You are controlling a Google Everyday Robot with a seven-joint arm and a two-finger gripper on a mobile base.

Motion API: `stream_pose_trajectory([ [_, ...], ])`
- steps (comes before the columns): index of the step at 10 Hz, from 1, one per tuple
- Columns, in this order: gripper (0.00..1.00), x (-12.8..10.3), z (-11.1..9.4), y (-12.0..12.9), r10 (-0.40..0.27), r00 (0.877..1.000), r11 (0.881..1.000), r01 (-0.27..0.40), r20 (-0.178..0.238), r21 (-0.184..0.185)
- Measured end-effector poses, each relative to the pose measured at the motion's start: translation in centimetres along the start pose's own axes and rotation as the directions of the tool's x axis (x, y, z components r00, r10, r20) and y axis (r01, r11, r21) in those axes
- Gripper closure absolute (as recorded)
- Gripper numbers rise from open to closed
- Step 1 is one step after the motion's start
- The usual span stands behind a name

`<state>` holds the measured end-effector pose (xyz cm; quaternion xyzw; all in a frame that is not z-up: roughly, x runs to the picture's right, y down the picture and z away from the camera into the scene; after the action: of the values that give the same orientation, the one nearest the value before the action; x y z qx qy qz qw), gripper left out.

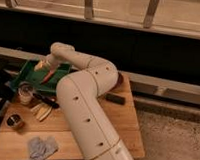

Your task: Place pepper in red bowl

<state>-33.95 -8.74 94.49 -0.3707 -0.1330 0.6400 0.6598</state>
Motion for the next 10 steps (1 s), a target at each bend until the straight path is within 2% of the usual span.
stream_pose_trajectory([
  [4, 0.31, 0.0, 0.1, 0.1, -0.007, 1.000, 1.000, 0.007, 0.006, 0.004],
  [6, 0.31, -0.7, -0.2, -0.8, -0.023, 0.999, 0.998, 0.021, 0.046, 0.060],
  [10, 0.31, -0.7, -0.5, -2.9, 0.006, 0.998, 0.992, -0.012, 0.055, 0.122],
])
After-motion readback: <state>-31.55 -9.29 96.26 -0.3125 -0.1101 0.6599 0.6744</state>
